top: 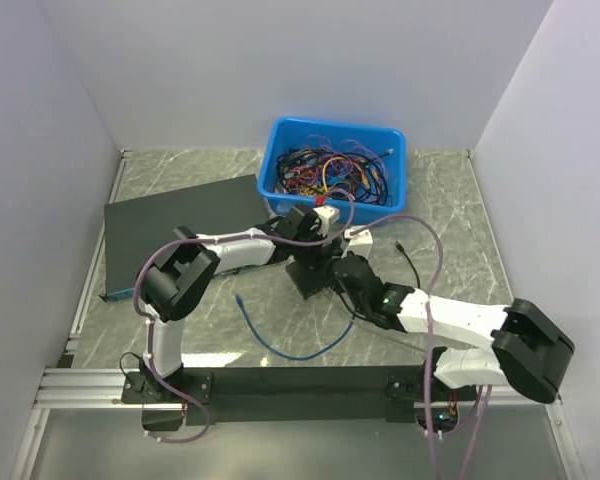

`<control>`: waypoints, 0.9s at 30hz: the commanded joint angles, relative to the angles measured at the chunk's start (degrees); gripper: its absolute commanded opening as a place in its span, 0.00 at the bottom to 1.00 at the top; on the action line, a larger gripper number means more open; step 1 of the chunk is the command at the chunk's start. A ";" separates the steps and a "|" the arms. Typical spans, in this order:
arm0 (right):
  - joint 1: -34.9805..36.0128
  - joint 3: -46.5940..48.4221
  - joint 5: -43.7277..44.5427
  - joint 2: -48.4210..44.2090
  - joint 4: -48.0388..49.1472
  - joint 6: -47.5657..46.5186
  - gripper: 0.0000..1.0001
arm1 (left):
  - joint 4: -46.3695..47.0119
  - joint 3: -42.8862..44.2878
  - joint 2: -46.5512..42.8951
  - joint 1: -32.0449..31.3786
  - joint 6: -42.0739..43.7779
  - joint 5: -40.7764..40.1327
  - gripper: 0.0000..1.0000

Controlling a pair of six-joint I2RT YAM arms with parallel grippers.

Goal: Insert the plug into the switch port

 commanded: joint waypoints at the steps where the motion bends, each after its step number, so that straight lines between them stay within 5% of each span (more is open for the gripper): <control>1: 1.60 0.62 0.16 -5.29 3.87 -1.12 0.39 | -4.04 -0.82 -3.82 0.52 -1.22 -2.70 0.97; 13: 11.60 -0.44 -2.31 -10.40 5.10 -5.43 0.43 | 0.18 -2.04 -18.04 5.44 -6.23 -12.52 0.98; 23: 20.84 5.97 -5.90 -1.80 8.45 -9.29 0.43 | 4.32 -18.30 -39.59 10.98 -11.32 -37.81 0.99; 27: 22.08 10.36 -8.28 4.62 7.92 -8.86 0.43 | 4.32 -25.85 -51.86 13.18 -19.05 -41.37 0.99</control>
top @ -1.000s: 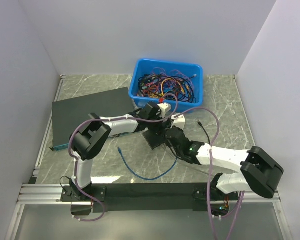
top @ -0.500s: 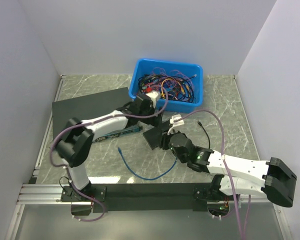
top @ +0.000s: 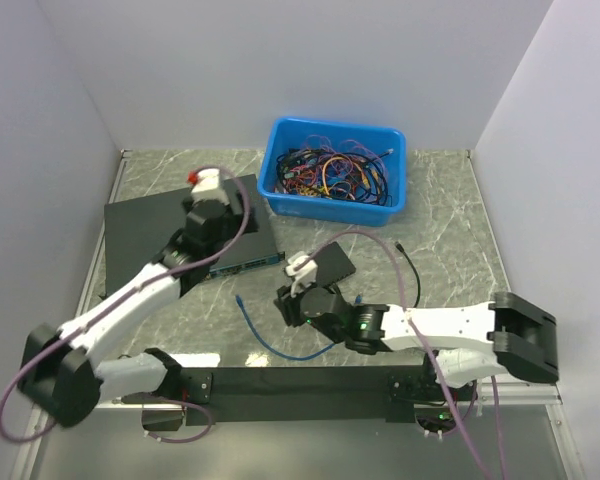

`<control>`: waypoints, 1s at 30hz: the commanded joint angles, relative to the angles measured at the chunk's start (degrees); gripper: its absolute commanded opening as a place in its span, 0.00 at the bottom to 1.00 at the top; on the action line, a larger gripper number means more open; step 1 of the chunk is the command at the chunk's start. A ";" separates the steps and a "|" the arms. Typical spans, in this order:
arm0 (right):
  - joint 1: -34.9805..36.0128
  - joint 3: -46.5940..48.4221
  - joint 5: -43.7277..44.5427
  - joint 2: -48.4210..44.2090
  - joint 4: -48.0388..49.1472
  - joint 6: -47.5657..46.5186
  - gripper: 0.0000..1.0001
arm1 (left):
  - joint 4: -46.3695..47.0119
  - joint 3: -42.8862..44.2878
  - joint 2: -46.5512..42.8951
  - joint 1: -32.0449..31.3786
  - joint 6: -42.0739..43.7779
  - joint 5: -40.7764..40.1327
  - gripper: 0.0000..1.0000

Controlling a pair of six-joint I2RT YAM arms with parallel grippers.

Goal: Insert the plug into the switch port

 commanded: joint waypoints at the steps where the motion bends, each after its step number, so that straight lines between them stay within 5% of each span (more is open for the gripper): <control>1: 0.94 5.14 -2.44 4.75 3.00 -0.35 0.41 | -0.99 -6.12 -9.39 1.51 -7.48 -7.98 0.99; 9: 0.95 13.23 -8.51 16.45 1.07 0.18 0.40 | -24.44 -0.71 -20.03 2.39 -14.95 -9.83 0.99; 14: 0.95 17.98 -10.27 22.78 0.89 -0.35 0.39 | -31.49 2.21 -24.78 2.48 -10.22 -9.98 0.99; 30: 0.95 32.31 -3.69 37.55 -11.06 4.04 0.36 | -28.16 -0.35 -27.87 2.56 -4.85 -7.54 0.99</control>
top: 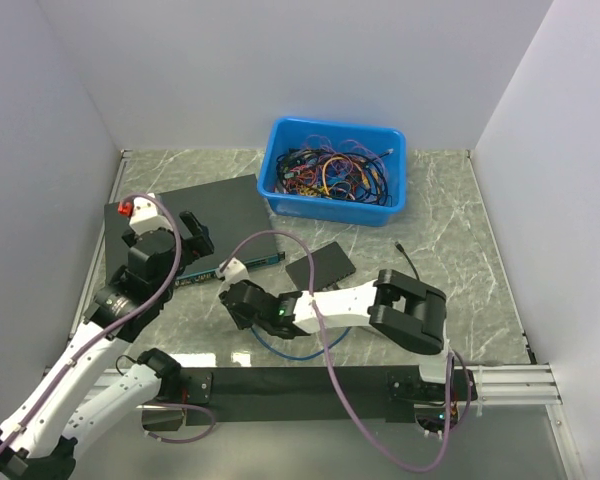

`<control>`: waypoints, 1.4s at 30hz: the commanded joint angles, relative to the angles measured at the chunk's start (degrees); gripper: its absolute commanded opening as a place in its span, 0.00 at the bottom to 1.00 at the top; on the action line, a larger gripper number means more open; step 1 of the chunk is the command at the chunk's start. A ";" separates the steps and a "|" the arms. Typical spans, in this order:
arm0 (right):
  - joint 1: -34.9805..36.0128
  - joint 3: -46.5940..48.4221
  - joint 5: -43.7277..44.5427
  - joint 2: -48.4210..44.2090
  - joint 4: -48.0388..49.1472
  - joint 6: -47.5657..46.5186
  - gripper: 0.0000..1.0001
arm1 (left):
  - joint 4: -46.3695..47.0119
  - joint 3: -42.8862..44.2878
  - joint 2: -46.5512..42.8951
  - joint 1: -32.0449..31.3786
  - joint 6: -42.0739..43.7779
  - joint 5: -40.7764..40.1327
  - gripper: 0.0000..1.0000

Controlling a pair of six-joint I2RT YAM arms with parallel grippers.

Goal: Insert the plug into the switch port

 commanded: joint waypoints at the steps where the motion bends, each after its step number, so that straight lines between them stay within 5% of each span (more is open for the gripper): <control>1: 0.22 3.00 4.60 1.69 -4.17 2.95 0.36 | -0.12 1.12 0.61 0.36 1.53 0.85 0.99; 12: -0.30 5.81 7.16 5.38 -8.05 4.80 0.32 | 0.23 0.59 -0.62 1.15 1.36 1.38 0.99; 18: -0.30 4.15 5.22 5.74 -7.08 5.68 0.00 | -0.30 0.77 -0.09 1.32 0.92 1.03 0.99; 20: -0.30 2.75 5.48 4.16 -5.68 5.77 0.00 | -0.30 0.68 -0.17 1.41 1.00 1.20 0.99; 31: -1.09 -15.09 8.57 -21.14 4.77 1.91 0.00 | 3.22 0.33 0.00 1.41 -1.36 7.96 0.99; 42: -7.85 -32.76 -6.63 -45.49 14.63 -2.23 0.00 | 22.63 -1.60 8.25 1.32 -4.53 39.04 0.97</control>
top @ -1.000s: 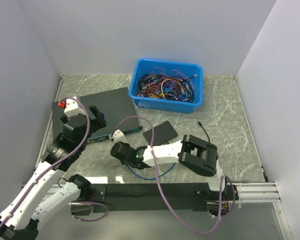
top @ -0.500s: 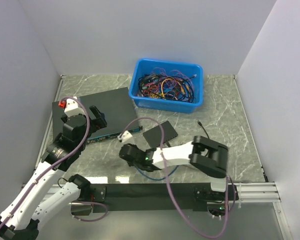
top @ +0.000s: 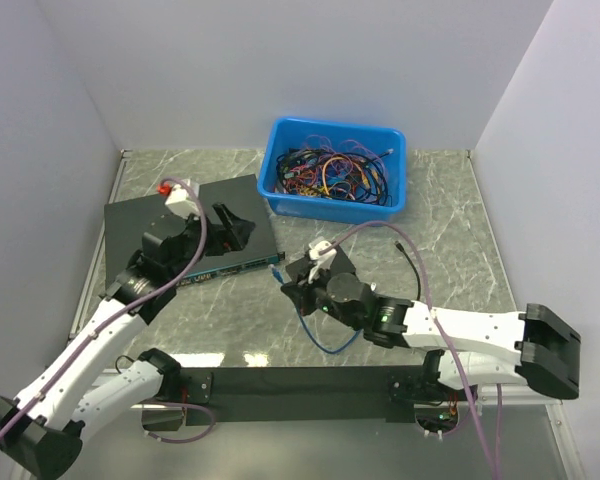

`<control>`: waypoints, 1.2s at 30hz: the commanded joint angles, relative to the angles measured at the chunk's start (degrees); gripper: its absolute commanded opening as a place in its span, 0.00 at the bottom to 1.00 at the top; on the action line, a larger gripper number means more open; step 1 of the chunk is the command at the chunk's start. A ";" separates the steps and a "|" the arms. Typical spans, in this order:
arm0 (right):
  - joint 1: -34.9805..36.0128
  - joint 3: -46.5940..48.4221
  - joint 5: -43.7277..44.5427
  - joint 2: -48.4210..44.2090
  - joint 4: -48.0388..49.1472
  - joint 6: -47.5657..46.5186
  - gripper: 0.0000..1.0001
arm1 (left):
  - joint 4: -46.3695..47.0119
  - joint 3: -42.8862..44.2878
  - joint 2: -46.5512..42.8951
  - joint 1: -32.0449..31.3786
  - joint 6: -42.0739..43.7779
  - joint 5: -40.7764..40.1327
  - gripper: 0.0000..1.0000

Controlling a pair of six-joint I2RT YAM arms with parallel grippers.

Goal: Insert the plug into the switch port

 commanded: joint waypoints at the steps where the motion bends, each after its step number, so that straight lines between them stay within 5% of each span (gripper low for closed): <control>1: -2.81 -3.33 -6.49 -4.04 4.55 -1.90 0.00 | 12.73 -1.58 1.20 0.10 -1.21 14.99 0.93; 9: -5.80 -5.53 -8.86 -6.77 4.99 -3.04 0.00 | 18.64 -1.50 7.70 -0.95 -1.48 23.44 0.78; 25: -17.32 -10.98 -31.10 -12.57 15.01 7.15 0.00 | 34.11 -9.05 9.55 -2.98 -4.99 33.46 0.49; 36: -17.84 -11.86 -32.33 -14.33 16.24 9.61 0.00 | 35.17 -10.55 7.80 -3.41 -6.66 33.73 0.45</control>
